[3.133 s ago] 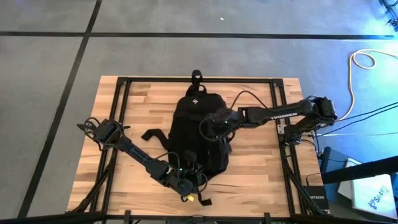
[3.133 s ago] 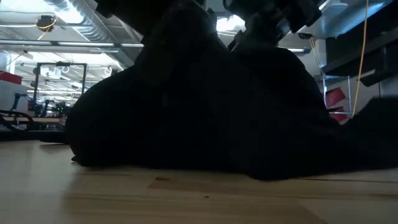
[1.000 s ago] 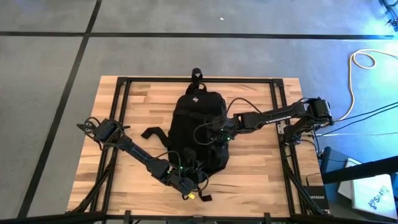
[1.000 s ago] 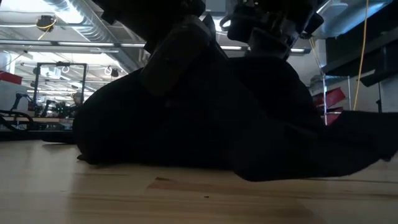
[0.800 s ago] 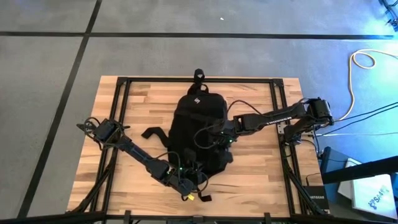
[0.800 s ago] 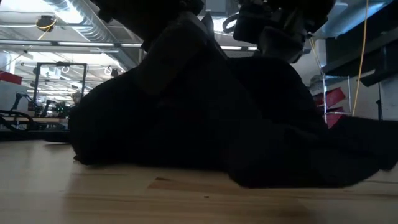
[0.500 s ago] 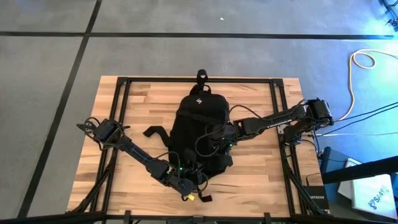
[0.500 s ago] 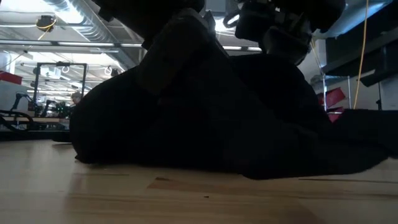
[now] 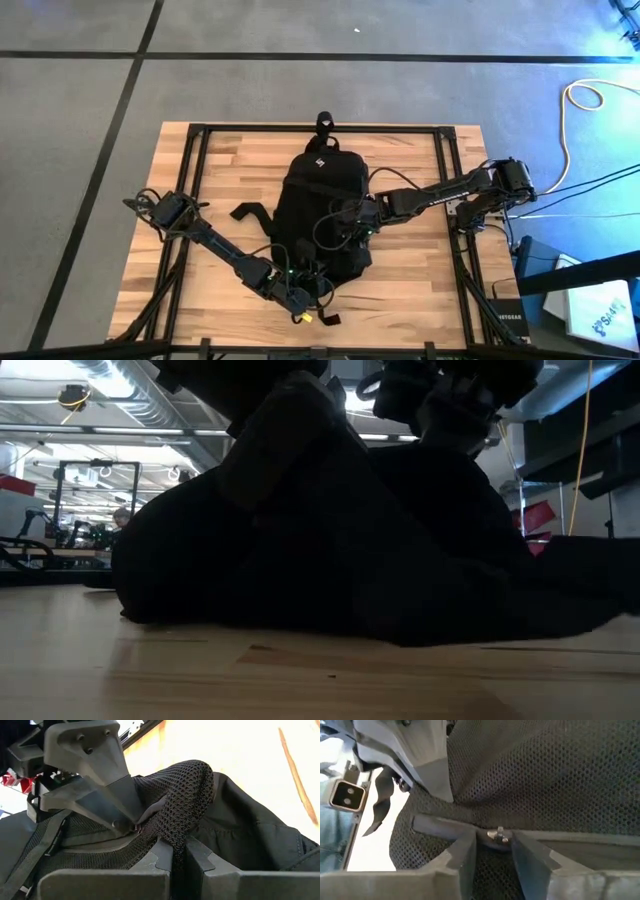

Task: Unpack backpack
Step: Close the black backpack

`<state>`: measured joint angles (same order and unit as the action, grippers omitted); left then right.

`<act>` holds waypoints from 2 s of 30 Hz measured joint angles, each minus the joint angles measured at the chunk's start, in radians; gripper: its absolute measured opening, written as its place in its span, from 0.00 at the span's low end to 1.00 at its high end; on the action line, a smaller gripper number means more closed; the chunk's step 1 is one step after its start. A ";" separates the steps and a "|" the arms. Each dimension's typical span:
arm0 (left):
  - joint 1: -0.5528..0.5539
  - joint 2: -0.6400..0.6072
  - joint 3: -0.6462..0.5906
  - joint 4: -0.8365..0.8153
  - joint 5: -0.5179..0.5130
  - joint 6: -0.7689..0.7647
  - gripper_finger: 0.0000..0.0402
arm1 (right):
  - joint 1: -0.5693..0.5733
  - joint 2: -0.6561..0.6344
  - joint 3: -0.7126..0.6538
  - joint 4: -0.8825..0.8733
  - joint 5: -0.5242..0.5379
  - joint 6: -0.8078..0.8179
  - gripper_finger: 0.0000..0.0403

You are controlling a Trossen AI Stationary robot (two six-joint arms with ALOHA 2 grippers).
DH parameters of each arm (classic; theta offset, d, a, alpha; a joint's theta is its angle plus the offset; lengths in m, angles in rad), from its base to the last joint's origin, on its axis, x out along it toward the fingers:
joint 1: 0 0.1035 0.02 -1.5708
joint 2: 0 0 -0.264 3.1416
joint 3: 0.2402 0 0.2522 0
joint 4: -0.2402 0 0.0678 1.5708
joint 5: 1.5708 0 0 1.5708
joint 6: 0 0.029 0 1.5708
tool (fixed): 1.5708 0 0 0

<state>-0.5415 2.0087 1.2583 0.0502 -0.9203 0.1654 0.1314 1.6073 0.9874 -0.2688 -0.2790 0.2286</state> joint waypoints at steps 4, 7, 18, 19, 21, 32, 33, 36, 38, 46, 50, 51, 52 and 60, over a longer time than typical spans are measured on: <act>0.000 0.000 0.000 0.000 0.000 0.000 0.00 | 0.000 0.000 0.000 0.025 -0.002 0.004 0.16; 0.000 0.000 0.000 0.000 0.000 0.000 0.00 | 0.000 0.000 0.000 0.034 -0.001 0.004 0.08; 0.001 0.000 0.000 0.003 0.001 -0.001 0.00 | -0.001 0.000 0.000 -0.009 0.001 -0.020 0.07; 0.001 0.000 0.000 0.004 0.001 -0.001 0.00 | -0.001 0.000 0.000 -0.009 0.009 -0.023 0.08; 0.001 0.000 0.000 0.004 0.001 -0.001 0.00 | -0.001 0.000 0.000 -0.009 0.019 -0.028 0.11; 0.001 0.000 0.000 0.017 0.000 0.018 0.00 | 0.000 0.000 0.000 0.006 0.016 -0.052 0.09; 0.001 0.000 0.000 0.017 -0.001 0.018 0.00 | 0.000 0.000 0.000 0.005 0.013 -0.053 0.07; 0.001 0.000 0.000 0.017 -0.003 0.018 0.00 | 0.000 0.001 0.000 0.005 0.006 -0.054 0.03; 0.001 0.000 0.000 0.017 -0.005 0.024 0.00 | -0.001 0.001 0.000 0.003 -0.002 -0.059 0.01; -0.001 0.000 0.000 0.026 -0.007 0.025 0.00 | 0.022 0.001 0.000 -0.004 0.094 -0.150 0.00; -0.012 -0.006 0.010 0.052 -0.012 0.058 0.00 | 0.057 0.000 0.002 -0.013 0.211 -0.218 0.00; -0.014 -0.009 0.016 0.043 -0.016 0.071 0.00 | 0.066 0.000 0.003 -0.012 0.239 -0.232 0.00; -0.014 -0.010 0.023 0.033 -0.018 0.075 0.00 | 0.073 0.000 0.003 -0.009 0.264 -0.238 0.00; -0.014 -0.015 0.028 0.031 -0.011 0.052 0.00 | 0.087 0.000 0.020 -0.045 0.406 -0.296 0.00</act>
<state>-0.5556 1.9938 1.2865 0.0810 -0.9310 0.2176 0.2188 1.6070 1.0079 -0.3142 0.1275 -0.0676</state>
